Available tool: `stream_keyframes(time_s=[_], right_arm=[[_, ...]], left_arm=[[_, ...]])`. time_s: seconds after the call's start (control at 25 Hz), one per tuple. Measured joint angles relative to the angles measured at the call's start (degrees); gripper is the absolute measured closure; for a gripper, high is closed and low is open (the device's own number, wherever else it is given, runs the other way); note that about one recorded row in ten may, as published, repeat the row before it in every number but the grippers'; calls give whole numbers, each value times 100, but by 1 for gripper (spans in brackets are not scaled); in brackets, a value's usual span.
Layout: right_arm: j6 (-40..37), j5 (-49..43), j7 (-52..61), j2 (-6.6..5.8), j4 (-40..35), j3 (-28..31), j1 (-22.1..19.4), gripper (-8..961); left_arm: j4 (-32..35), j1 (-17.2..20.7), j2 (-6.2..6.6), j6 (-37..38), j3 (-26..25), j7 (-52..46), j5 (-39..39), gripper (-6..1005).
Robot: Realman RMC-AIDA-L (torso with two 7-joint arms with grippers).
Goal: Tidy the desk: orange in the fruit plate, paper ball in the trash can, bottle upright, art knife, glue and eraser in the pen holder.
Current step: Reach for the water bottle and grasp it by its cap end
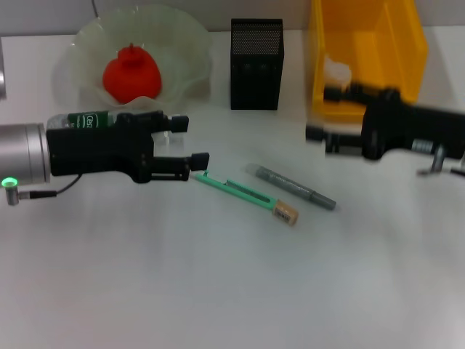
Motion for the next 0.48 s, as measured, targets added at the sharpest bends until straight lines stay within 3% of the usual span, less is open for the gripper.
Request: stream_keyframes(time_s=[0.12, 0.48], right_arm=[[345, -566, -139, 136, 31, -31, -82, 154], [472, -955, -191, 216, 57, 14, -134, 155]], left_arm=[[350, -57, -7, -220, 12, -306, 248, 174], [864, -474, -90, -726, 11, -837, 1093, 183]])
